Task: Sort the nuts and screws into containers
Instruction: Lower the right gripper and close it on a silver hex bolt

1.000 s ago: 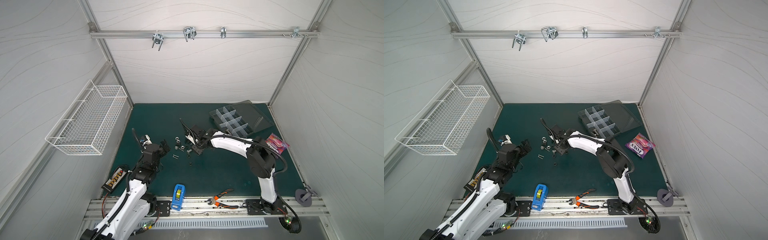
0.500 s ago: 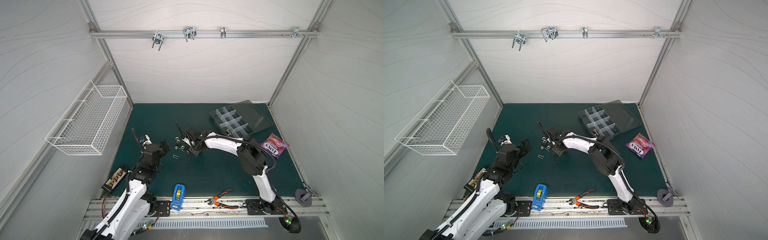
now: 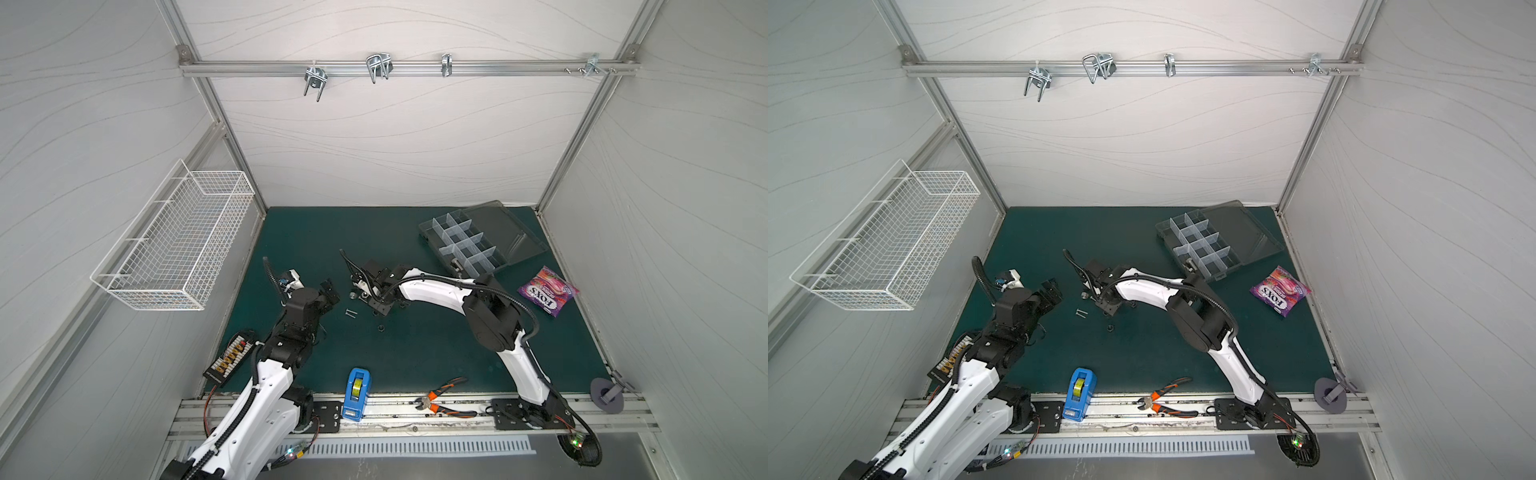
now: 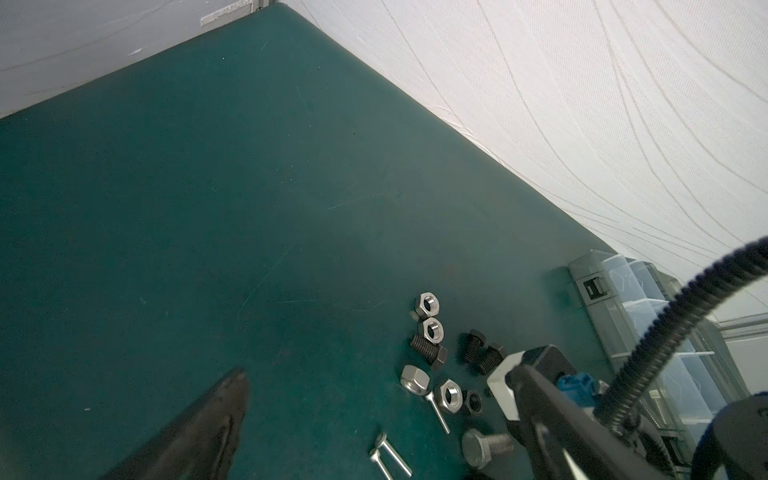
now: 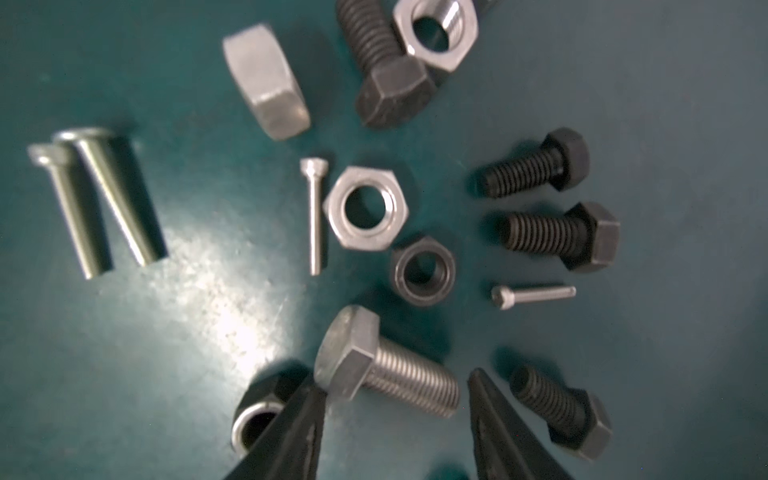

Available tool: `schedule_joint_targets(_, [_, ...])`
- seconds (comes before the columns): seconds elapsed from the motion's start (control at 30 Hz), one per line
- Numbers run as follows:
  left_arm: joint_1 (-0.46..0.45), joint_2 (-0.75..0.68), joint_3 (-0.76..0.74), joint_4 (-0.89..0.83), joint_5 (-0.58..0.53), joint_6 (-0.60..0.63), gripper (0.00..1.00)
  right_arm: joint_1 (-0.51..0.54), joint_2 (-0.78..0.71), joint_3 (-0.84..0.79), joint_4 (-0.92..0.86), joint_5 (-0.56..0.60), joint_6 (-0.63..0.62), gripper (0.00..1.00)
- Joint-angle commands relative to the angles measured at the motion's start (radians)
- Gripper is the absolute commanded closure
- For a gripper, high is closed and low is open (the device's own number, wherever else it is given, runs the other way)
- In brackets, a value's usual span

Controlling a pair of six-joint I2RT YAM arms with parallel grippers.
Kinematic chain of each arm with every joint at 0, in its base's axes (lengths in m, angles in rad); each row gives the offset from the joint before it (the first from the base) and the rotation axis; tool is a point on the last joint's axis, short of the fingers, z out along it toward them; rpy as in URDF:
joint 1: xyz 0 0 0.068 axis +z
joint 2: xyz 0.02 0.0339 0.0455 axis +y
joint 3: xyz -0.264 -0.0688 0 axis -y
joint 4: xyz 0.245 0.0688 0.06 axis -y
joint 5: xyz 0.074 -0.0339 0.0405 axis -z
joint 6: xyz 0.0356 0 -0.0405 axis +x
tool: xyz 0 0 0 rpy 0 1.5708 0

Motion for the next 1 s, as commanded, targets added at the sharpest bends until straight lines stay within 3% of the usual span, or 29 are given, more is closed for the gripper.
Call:
schedule_joint_targets(0.0, [-0.001, -0.013, 0.032, 0.010, -0.012, -0.016, 0.00, 0.007, 0.035, 0.031, -0.031, -0.001, -0.046, 0.47])
schedule_joint_targets(0.5, [-0.001, -0.007, 0.023, 0.021, -0.013, -0.022, 0.00, 0.005, 0.032, 0.055, -0.140, -0.107, 0.010, 0.68])
schedule_joint_targets(0.97, [-0.001, -0.005, 0.021, 0.026, -0.006, -0.024, 0.00, 0.004, 0.078, 0.080, -0.173, -0.117, 0.020, 0.72])
